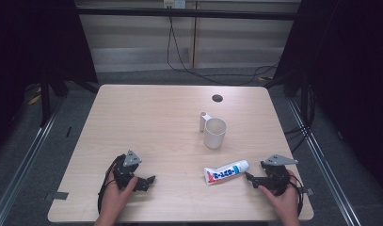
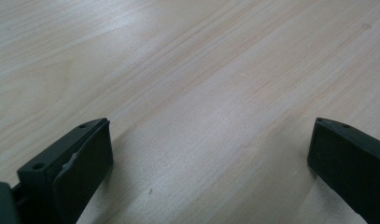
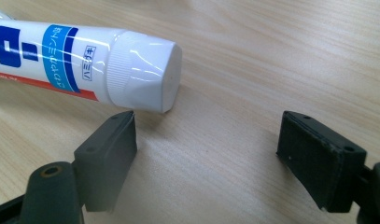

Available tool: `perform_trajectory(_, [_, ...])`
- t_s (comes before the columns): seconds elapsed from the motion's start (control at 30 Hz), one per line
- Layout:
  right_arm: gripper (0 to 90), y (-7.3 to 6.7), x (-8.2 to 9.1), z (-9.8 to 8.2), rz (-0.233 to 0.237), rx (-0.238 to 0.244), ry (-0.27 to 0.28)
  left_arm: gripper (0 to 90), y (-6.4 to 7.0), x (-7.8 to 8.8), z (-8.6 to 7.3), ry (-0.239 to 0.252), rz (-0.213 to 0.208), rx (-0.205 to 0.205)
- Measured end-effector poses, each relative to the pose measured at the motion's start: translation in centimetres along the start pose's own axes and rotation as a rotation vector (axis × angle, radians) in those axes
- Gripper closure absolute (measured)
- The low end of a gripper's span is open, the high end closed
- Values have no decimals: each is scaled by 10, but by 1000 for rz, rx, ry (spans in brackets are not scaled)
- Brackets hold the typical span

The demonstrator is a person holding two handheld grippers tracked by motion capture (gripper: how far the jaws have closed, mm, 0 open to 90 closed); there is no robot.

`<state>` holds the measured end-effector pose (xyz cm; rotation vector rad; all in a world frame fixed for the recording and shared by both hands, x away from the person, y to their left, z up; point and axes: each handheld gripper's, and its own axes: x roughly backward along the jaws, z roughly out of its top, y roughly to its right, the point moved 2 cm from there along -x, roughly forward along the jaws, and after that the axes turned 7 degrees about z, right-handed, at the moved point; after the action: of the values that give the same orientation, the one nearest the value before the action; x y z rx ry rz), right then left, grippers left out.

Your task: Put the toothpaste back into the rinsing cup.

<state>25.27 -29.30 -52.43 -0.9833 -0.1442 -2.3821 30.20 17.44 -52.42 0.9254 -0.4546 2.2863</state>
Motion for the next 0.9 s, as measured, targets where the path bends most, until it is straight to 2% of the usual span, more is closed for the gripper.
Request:
perform_trajectory(0.33, [166, -1, 0, 0, 13, 12, -6, 0, 0, 0, 0, -1, -1, -1])
perform_trajectory(0.4, [160, 0, 1, 2, 40, 29, -44, 0, 0, 0, 0, -3, 0, -1])
perform_trajectory(0.47, [157, 0, 2, 3, 51, 32, -55, 0, 0, 0, 0, -3, 1, -2])
perform_trajectory(0.5, [161, -3, 4, 9, 79, 67, -92, 0, 0, 0, 0, -3, 1, -1])
perform_trajectory(0.6, [161, -11, 8, 19, 89, 127, -120, 0, 0, 0, 0, -3, 0, -2])
perform_trajectory(0.63, [161, -11, 8, 19, 89, 127, -120, 0, 0, 0, 0, -3, 0, -2])
perform_trajectory(0.67, [161, -14, 8, 22, 97, 151, -124, 0, 0, 0, 0, -3, 1, -2])
perform_trajectory(0.73, [161, -28, 8, 37, 150, 225, -147, 0, 0, 0, 0, 0, -1, -1])
perform_trajectory(0.87, [161, -43, 4, 50, 192, 299, -172, 0, 0, 0, 0, 1, -1, -1])
perform_trajectory(0.9, [161, -43, 4, 50, 192, 299, -172, 0, 0, 0, 0, 1, -1, -1])
